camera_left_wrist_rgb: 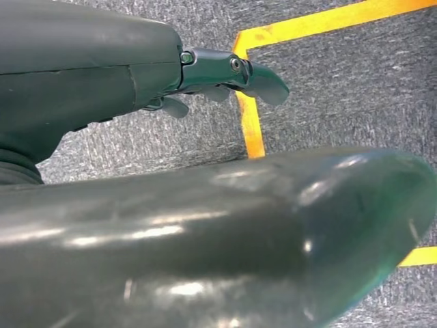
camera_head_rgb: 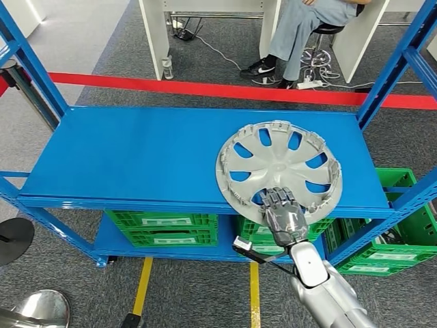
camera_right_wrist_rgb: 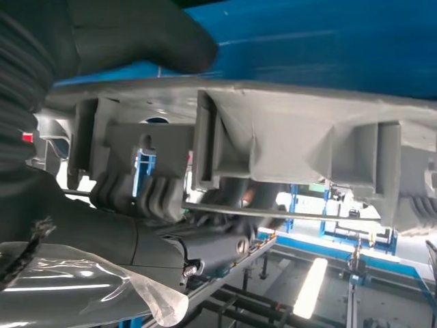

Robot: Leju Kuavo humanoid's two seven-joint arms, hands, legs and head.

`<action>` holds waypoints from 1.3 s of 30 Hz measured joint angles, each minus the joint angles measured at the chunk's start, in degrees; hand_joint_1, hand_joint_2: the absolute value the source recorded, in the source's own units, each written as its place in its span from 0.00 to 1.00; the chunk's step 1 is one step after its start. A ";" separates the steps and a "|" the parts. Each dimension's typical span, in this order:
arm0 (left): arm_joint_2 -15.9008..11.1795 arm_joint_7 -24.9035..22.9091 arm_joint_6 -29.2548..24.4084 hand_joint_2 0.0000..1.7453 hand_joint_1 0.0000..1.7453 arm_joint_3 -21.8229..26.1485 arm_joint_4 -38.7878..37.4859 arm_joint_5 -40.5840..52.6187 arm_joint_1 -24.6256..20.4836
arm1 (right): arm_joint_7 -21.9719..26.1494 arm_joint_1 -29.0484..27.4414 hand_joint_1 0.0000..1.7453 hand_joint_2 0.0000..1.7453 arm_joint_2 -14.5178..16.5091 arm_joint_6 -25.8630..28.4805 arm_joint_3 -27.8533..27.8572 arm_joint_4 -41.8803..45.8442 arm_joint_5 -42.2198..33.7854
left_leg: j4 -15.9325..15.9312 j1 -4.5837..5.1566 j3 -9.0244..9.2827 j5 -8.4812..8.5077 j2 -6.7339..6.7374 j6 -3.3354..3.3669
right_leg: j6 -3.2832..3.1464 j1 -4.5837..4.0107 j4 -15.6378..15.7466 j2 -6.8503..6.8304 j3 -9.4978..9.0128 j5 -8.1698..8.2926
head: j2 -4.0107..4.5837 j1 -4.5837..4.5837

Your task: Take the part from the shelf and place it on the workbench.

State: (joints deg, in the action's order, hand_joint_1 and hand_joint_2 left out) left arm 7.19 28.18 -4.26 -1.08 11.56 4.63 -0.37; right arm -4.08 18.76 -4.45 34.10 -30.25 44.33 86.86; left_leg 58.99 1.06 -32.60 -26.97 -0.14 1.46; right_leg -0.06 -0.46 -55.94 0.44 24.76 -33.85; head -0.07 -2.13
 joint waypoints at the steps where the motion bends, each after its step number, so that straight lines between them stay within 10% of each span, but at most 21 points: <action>1: 0.00 0.06 0.00 0.00 0.00 0.01 0.00 -0.01 0.00 | 0.07 0.01 1.00 1.00 0.02 0.01 0.00 0.01 -0.10 | 0.00 0.00 0.00 0.00 0.00 0.00 | 0.00 0.00 0.00 0.00 0.00 0.00 | 0.00 0.00; 30: -0.80 1.81 0.79 0.00 0.00 1.52 0.00 -0.85 0.44 | 4.48 -7.76 1.00 1.00 -0.29 0.69 1.07 26.36 -6.21 | 0.00 0.00 -0.05 0.00 0.00 0.00 | 0.00 0.00 -0.01 0.01 0.07 0.00 | 0.00 0.00; 39: 0.38 2.18 -3.79 0.00 0.00 2.90 -0.07 -1.62 0.58 | 18.40 -11.74 1.00 1.00 -0.73 4.11 2.27 52.72 3.08 | 0.06 -0.01 -0.37 0.13 -0.09 0.00 | 0.03 0.01 -0.08 -0.14 0.32 0.04 | 0.00 0.00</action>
State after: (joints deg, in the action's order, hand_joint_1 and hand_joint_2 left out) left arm 7.57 30.36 -8.05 1.82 11.50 3.02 0.21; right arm 14.33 7.02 -5.18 38.21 -27.98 97.05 89.94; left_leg 59.05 1.05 -32.97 -26.84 -0.24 1.46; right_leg -0.02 -0.44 -56.02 0.30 25.08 -33.81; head -0.07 -2.13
